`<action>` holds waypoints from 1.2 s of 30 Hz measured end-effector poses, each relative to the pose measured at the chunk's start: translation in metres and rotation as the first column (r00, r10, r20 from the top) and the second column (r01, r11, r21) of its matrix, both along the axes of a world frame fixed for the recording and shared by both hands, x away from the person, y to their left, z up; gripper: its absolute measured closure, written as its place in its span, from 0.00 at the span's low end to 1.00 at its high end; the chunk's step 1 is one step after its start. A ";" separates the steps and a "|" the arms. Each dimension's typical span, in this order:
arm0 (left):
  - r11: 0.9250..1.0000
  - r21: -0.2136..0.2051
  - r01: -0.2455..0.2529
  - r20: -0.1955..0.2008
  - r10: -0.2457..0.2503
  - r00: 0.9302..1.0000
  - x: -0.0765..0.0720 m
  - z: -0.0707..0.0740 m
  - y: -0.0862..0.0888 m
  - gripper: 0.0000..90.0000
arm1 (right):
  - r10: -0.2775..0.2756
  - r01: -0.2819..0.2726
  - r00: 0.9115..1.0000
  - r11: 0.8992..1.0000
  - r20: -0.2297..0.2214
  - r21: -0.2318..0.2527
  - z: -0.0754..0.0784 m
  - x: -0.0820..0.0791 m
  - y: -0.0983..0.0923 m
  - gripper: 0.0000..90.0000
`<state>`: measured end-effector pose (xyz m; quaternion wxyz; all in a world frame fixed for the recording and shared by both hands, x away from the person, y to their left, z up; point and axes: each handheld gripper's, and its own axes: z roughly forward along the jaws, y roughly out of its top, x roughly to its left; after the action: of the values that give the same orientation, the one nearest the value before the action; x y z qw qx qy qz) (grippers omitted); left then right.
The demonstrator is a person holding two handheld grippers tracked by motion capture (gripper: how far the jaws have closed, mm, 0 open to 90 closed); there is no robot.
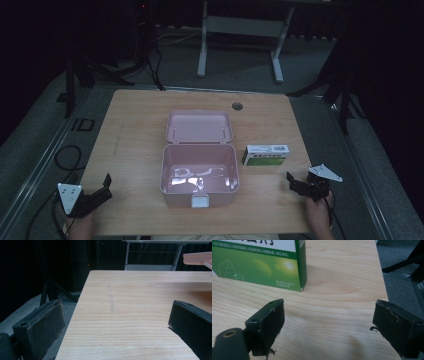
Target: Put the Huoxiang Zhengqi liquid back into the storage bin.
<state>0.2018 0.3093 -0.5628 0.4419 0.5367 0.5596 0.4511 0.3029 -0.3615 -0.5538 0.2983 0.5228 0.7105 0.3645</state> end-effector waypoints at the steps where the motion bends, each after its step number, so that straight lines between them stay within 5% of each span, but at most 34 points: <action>1: 1.000 -0.002 0.000 0.000 0.000 1.000 0.000 0.000 0.000 0.00 | 0.004 -0.004 1.000 1.000 0.000 -0.003 0.000 0.000 0.001 0.11; 10: 1.000 -0.004 -0.001 -0.002 0.001 1.000 0.000 0.000 0.000 0.00 | 0.029 -0.029 1.000 0.999 -0.008 -0.023 0.000 0.001 0.004 0.14; 13: 1.000 -0.005 -0.002 -0.003 0.002 1.000 0.000 0.000 0.001 0.00 | 0.061 -0.062 0.997 0.998 -0.041 -0.025 0.003 0.004 0.003 0.15; 15: 1.000 -0.005 -0.002 -0.005 0.002 1.000 0.000 0.000 0.001 0.00 | 0.096 -0.100 0.989 0.995 -0.111 -0.025 0.006 0.007 0.003 0.16; 17: 1.000 -0.005 -0.002 -0.006 0.002 1.000 0.000 0.000 0.001 0.00 | 0.140 -0.153 0.972 0.987 -0.191 -0.054 0.006 0.011 0.004 0.16; 21: 1.000 -0.004 -0.002 -0.007 0.002 1.000 0.000 0.000 0.001 0.00 | 0.150 -0.186 0.959 0.973 -0.241 -0.134 0.011 0.012 0.008 0.17; 22: 1.000 -0.004 -0.002 -0.008 0.002 1.000 0.000 0.000 0.001 0.00 | 0.150 -0.197 0.949 0.968 -0.277 -0.154 0.013 0.014 0.009 0.17; 23: 1.000 -0.004 -0.002 -0.008 0.002 1.000 0.000 0.000 0.001 0.00 | 0.161 -0.222 0.931 0.963 -0.329 -0.155 0.016 0.017 0.009 0.17; 25: 1.000 -0.004 -0.003 -0.009 0.003 1.000 0.000 0.000 0.001 0.00 | 0.164 -0.236 0.912 0.959 -0.376 -0.155 0.021 0.019 0.008 0.17; 28: 1.000 -0.005 -0.003 -0.009 0.003 1.000 0.000 0.000 0.001 0.00 | 0.181 -0.274 0.864 0.952 -0.470 -0.136 0.031 0.023 0.006 0.16; 35: 1.000 -0.006 -0.002 -0.009 0.002 1.000 0.000 0.000 0.001 0.00 | 0.221 -0.397 0.723 0.908 -0.655 -0.132 0.039 0.031 0.006 0.15; 36: 1.000 -0.006 -0.002 -0.010 0.002 1.000 0.000 0.000 0.001 0.00 | 0.226 -0.415 0.710 0.900 -0.667 -0.137 0.040 0.031 0.007 0.15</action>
<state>0.2016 0.3108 -0.5626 0.4403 0.5371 0.5638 0.4470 0.3334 -0.3543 -0.5141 0.0415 0.4350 0.8928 0.1091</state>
